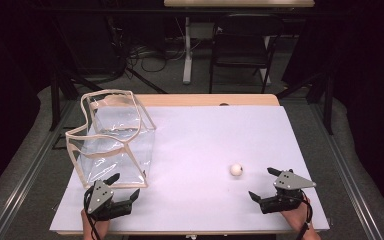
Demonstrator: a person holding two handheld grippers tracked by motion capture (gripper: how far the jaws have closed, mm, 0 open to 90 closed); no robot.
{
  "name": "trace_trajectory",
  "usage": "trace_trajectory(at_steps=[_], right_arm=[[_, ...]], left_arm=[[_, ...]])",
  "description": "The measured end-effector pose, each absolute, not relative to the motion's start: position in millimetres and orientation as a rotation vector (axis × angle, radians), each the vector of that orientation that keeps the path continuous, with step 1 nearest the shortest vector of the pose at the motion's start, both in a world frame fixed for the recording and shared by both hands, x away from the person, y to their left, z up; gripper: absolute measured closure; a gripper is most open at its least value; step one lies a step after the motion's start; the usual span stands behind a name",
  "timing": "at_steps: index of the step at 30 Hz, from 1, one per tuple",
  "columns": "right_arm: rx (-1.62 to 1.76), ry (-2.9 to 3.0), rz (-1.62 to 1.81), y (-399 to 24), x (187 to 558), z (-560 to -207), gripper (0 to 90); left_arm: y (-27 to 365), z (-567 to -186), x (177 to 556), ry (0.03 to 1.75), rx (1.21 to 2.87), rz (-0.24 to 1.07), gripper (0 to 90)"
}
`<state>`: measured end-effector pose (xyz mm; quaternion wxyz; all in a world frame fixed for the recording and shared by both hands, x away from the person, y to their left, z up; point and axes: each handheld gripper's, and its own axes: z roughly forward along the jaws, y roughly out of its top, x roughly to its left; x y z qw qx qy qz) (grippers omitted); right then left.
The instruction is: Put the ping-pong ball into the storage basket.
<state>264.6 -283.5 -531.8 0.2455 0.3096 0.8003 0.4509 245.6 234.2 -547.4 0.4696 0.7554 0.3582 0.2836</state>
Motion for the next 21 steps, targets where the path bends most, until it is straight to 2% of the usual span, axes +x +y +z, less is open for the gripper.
trace_trajectory(at_steps=[21], right_arm=[[0.905,2.213,1.168,-278,275,-529,0.1]], left_arm=[[233,-548,246,0.875,1.848,0.7,15.9]])
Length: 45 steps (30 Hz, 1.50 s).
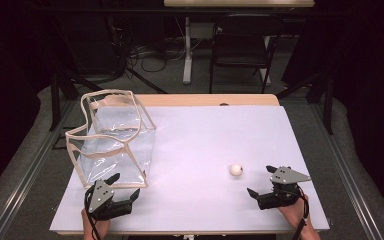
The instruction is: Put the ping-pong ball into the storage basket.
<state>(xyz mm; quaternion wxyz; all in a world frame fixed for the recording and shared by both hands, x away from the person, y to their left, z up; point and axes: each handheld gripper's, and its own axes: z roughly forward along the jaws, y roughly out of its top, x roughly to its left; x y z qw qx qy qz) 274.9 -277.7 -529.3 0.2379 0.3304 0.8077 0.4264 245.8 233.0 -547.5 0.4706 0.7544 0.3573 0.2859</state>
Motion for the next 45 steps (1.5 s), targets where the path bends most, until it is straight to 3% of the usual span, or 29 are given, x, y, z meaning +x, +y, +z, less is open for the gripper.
trace_trajectory(at_steps=[45], right_arm=[[0.931,2.34,1.03,-239,323,-504,0.2]], left_arm=[[229,-549,248,0.872,1.88,0.704,15.9]])
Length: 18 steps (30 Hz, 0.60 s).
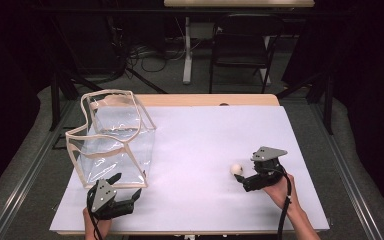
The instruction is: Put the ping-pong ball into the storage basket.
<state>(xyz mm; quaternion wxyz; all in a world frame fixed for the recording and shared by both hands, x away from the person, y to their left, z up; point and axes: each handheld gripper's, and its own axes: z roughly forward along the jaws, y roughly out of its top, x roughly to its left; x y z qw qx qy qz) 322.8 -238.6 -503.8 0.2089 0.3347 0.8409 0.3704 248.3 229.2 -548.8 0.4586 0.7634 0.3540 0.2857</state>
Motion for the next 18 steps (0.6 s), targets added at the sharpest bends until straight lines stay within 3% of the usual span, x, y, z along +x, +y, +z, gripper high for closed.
trace_trajectory(at_steps=[18], right_arm=[[0.943,2.382,1.006,-226,342,-509,0.0]], left_arm=[[227,-550,251,0.863,1.887,0.696,15.9]])
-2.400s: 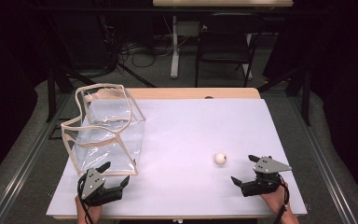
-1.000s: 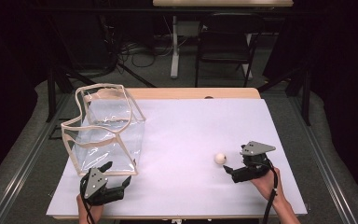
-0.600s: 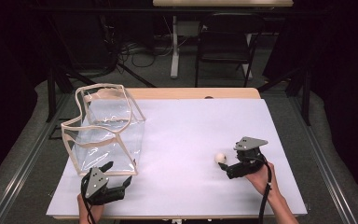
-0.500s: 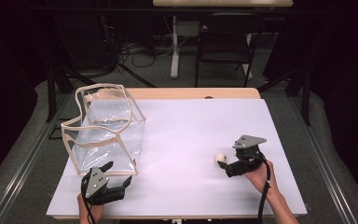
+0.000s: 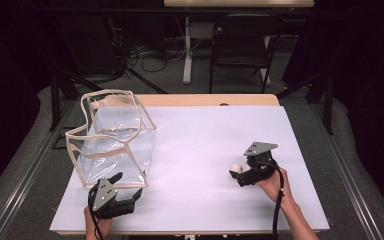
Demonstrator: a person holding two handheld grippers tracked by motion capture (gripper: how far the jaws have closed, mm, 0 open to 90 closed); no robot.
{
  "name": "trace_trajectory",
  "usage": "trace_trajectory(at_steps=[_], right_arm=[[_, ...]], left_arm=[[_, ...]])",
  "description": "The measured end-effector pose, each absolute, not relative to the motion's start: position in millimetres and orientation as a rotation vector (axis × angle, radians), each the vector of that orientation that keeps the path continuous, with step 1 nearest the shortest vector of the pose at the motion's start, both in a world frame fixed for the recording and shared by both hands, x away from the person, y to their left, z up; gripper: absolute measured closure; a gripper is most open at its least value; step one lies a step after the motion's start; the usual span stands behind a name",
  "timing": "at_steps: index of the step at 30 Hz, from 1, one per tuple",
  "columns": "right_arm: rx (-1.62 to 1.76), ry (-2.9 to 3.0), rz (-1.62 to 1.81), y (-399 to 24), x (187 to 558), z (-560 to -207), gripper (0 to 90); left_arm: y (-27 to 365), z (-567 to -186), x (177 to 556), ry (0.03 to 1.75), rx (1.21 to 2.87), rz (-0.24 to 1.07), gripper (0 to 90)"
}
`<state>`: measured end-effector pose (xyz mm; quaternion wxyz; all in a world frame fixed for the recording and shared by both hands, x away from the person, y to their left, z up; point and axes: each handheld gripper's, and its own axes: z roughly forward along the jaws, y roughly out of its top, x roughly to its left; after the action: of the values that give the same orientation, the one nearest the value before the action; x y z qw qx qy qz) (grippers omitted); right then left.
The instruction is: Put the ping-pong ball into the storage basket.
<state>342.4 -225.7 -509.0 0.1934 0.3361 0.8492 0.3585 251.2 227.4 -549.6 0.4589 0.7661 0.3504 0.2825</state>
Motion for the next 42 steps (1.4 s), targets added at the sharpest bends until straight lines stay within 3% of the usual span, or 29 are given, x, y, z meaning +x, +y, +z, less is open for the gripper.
trace_trajectory(at_steps=[24,42], right_arm=[[1.008,2.426,0.981,-224,353,-540,1.4],[1.019,2.433,0.924,-221,348,-549,36.1]], left_arm=[[228,-551,252,0.867,1.894,0.686,15.9],[228,-551,253,0.863,1.893,0.679,16.0]])
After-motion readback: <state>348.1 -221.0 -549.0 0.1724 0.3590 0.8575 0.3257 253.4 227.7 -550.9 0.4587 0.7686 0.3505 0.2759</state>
